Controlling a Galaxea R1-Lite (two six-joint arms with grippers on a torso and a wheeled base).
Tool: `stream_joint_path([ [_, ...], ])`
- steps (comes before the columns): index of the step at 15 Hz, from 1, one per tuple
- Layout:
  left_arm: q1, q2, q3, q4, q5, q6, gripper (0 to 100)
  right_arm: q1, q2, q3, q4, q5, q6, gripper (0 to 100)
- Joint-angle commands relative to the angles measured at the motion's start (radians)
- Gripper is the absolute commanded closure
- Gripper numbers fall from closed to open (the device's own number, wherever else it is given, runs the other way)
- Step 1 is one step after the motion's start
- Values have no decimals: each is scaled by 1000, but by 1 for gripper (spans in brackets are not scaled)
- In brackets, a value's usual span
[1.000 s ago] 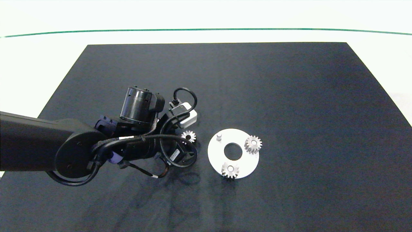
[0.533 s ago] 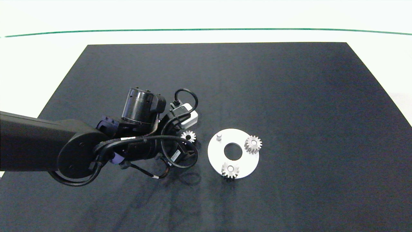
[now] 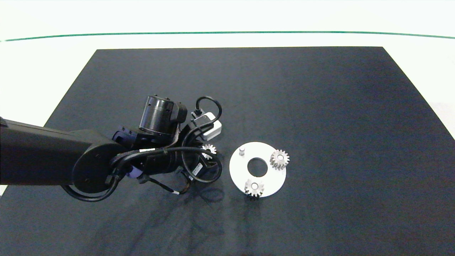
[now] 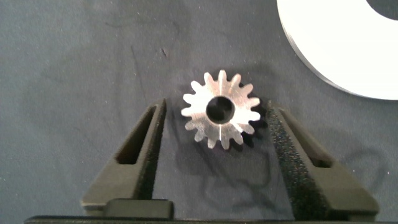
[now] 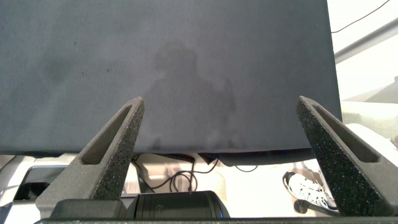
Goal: Install three planetary gears onto the carrier pins
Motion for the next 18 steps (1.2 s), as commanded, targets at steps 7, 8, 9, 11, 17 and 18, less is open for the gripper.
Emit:
stream_joint_path([
  [7, 1, 4, -7, 2, 1, 1, 55, 0, 1, 5, 4, 1, 0, 0],
  [8, 1, 4, -5, 2, 1, 1, 56, 0, 1, 5, 4, 1, 0, 0],
  [9, 3, 4, -5, 2, 1, 0, 59, 0, 0, 5, 4, -1, 0, 0],
  [11, 3, 3, -5, 4, 1, 0, 62, 0, 0, 5, 4, 1, 0, 0],
  [17, 0, 4, -1, 4, 1, -6, 74, 0, 0, 5, 4, 1, 0, 0],
  [18, 0, 4, -1, 4, 1, -6, 77, 0, 0, 7, 4, 1, 0, 0],
])
